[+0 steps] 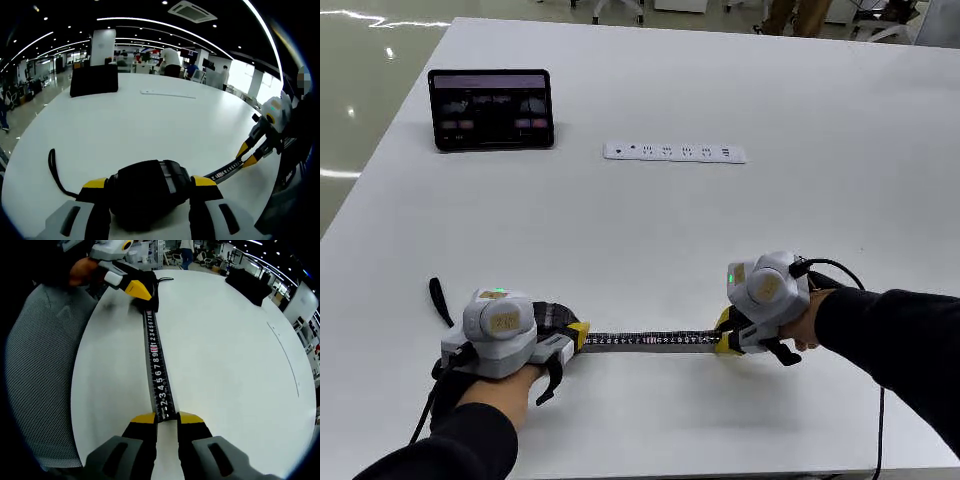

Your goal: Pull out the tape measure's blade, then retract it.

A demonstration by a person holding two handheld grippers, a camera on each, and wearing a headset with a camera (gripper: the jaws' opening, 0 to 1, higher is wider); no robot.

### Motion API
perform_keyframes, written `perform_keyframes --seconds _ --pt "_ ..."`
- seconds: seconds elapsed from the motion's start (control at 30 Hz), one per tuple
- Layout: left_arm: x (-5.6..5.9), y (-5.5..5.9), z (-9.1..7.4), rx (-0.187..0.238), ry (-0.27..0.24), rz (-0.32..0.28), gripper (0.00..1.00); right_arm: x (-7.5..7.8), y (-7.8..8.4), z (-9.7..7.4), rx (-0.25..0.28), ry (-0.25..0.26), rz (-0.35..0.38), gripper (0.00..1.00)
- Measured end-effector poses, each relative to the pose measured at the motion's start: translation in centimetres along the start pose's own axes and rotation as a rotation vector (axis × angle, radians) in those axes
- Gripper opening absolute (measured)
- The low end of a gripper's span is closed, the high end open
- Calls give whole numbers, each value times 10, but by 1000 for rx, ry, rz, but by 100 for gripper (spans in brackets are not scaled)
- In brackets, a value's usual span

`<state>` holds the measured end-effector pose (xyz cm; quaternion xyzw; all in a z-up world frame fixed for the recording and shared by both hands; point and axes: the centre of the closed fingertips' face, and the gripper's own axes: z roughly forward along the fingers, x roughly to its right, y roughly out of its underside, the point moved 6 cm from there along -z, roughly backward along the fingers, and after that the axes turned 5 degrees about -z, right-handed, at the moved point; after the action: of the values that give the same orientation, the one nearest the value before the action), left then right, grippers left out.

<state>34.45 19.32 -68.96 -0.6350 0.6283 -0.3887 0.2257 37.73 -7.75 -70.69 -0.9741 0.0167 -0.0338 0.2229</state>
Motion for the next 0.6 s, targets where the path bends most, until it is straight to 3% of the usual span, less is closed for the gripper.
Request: perform_keyframes --seconds 0.6 --pt "-1 -1 0 0 6 -30 59 1 -13 5 20 12 6 11"
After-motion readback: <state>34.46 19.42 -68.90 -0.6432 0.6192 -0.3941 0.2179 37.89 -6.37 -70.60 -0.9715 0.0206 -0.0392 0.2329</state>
